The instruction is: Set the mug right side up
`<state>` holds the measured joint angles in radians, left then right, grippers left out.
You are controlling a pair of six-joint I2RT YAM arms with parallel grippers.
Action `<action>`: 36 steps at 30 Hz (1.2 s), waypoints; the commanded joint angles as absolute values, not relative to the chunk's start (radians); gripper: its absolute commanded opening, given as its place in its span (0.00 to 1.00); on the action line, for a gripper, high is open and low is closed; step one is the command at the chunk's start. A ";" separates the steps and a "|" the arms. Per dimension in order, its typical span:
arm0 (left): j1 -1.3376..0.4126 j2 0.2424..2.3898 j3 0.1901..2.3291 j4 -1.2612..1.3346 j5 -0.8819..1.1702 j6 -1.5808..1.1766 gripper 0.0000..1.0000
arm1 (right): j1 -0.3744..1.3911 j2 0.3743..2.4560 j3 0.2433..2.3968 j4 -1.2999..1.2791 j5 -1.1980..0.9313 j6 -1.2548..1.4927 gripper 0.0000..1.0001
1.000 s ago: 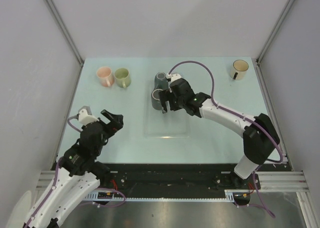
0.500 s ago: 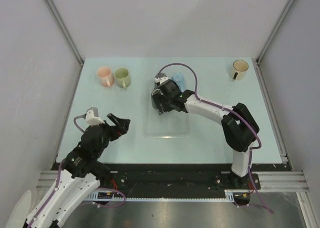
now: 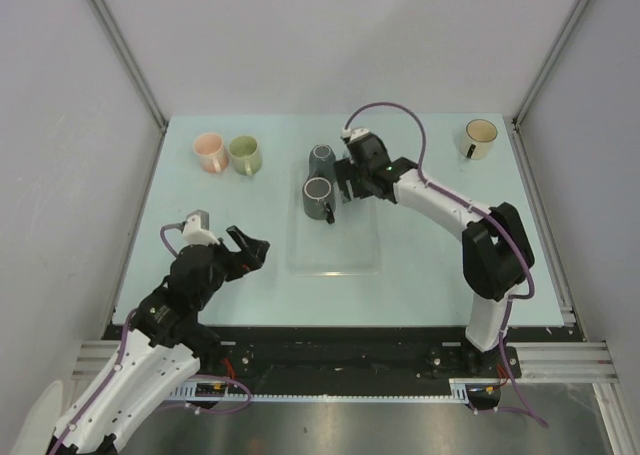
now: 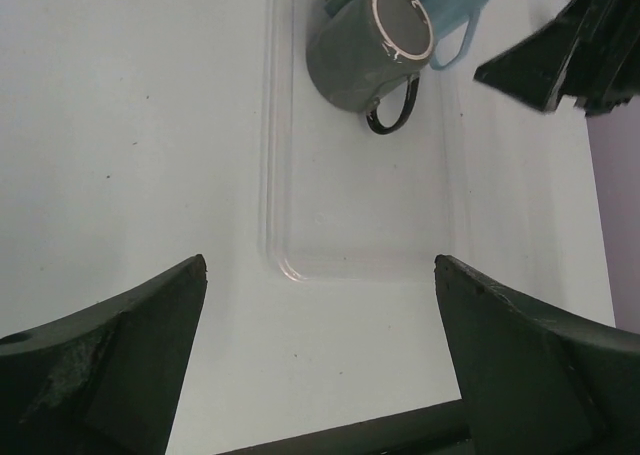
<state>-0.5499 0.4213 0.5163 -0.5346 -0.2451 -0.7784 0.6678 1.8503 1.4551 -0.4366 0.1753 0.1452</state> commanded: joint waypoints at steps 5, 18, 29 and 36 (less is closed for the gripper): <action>-0.552 0.456 0.494 -0.411 -0.135 -0.701 1.00 | 0.555 1.957 1.689 -0.523 0.279 0.054 0.80; -0.552 0.460 0.474 -0.380 -0.110 -0.687 1.00 | 0.508 2.098 1.799 -0.500 0.224 0.014 0.66; -0.552 0.512 0.477 -0.356 -0.072 -0.675 1.00 | 0.508 2.164 1.844 -0.492 0.167 -0.057 0.65; -0.552 0.529 0.476 -0.351 -0.063 -0.675 1.00 | 0.502 2.201 1.881 -0.486 0.161 -0.064 0.63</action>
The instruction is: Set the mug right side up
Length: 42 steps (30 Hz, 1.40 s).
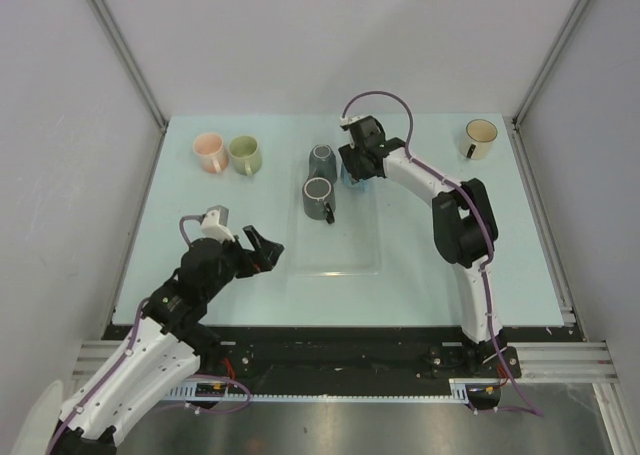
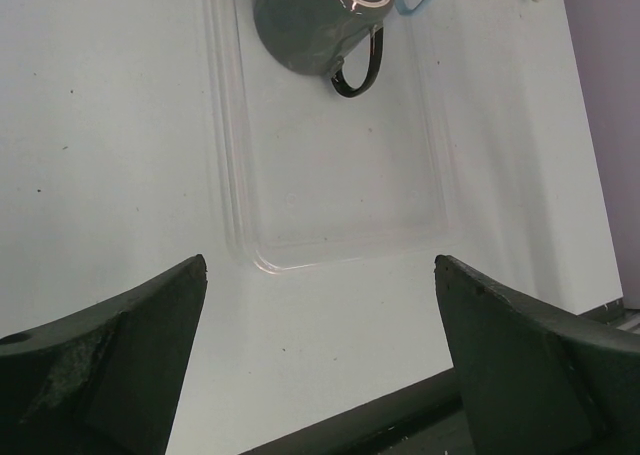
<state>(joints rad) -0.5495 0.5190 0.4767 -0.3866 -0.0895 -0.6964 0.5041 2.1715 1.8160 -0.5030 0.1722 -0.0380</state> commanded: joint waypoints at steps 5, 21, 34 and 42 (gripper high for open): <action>-0.552 0.525 0.479 -0.351 -0.060 -0.667 0.99 | 0.495 2.230 1.917 -0.495 0.135 -0.075 0.61; -0.552 0.526 0.469 -0.347 -0.052 -0.672 0.99 | 0.492 2.263 1.954 -0.491 0.103 -0.080 0.45; -0.554 0.522 0.465 -0.348 -0.045 -0.673 0.99 | 0.502 2.250 1.953 -0.511 0.109 -0.075 0.20; -0.552 0.511 0.463 -0.347 -0.040 -0.678 0.99 | 0.508 2.230 1.953 -0.538 0.149 -0.043 0.00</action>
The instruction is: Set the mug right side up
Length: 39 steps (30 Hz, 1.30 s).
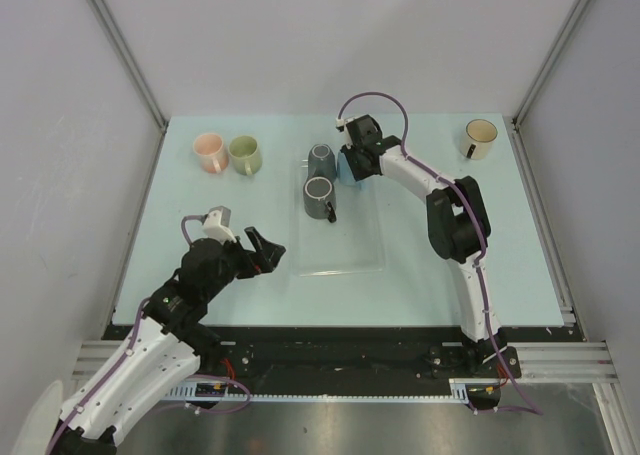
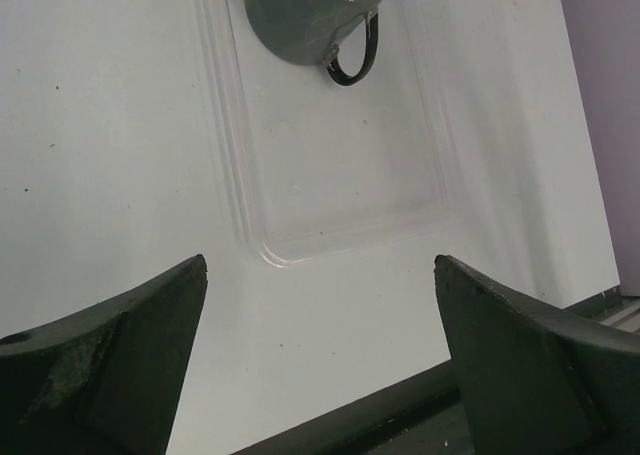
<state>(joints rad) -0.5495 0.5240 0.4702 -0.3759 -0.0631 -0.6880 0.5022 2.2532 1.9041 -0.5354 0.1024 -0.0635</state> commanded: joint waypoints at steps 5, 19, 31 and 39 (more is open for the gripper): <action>-0.552 0.505 0.463 -0.347 -0.034 -0.680 0.99 | 0.514 2.215 1.948 -0.555 0.199 -0.005 0.00; -0.552 0.477 0.449 -0.327 -0.008 -0.716 0.98 | 0.560 1.938 1.715 -0.508 0.282 0.104 0.00; -0.552 0.515 0.440 -0.082 0.150 -0.791 0.98 | 0.540 1.490 1.361 -0.344 -0.033 0.377 0.00; -0.555 0.629 0.359 0.470 0.397 -0.984 1.00 | 0.531 1.191 1.037 0.085 -0.474 0.665 0.00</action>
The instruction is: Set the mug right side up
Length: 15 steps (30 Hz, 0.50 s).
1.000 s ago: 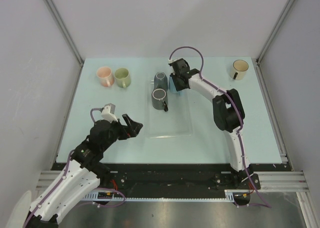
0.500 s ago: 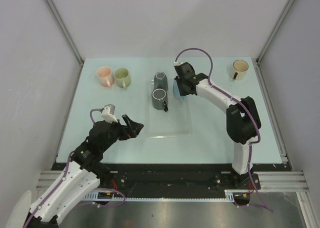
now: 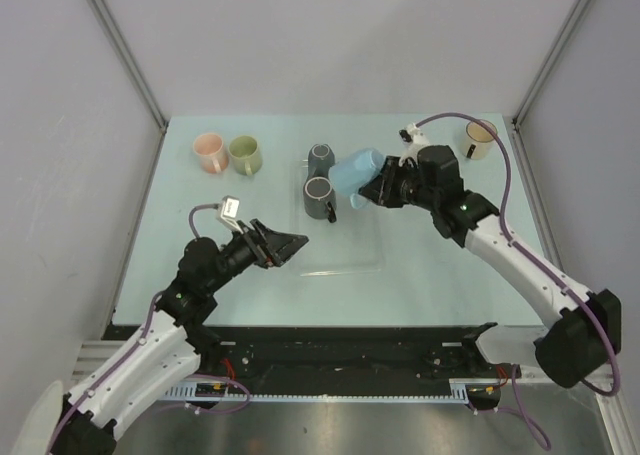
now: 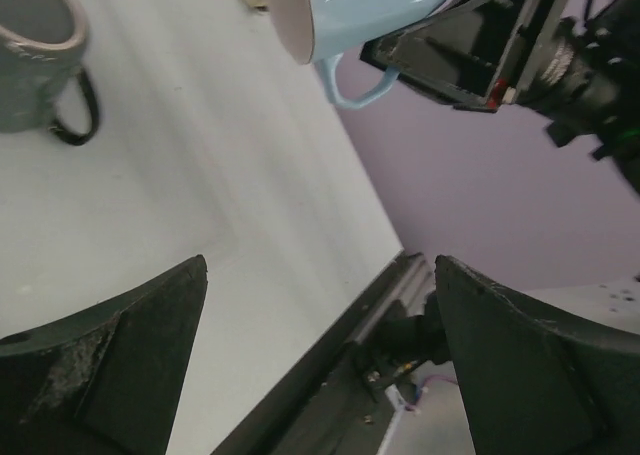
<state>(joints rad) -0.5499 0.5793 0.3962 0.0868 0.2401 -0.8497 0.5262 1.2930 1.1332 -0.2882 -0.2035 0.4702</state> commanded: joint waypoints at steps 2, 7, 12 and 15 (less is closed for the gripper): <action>-0.567 0.661 0.333 0.596 0.448 -1.023 1.00 | 0.534 1.126 0.936 0.262 -0.526 0.777 0.00; -0.632 0.790 0.385 0.699 0.474 -1.019 1.00 | 0.564 1.066 0.844 0.465 -0.569 0.896 0.00; -0.744 0.842 0.420 0.785 0.430 -0.976 1.00 | 0.606 1.052 0.816 0.523 -0.558 0.931 0.00; -0.776 0.877 0.443 0.791 0.397 -0.956 0.98 | 0.638 1.057 0.799 0.583 -0.548 0.956 0.00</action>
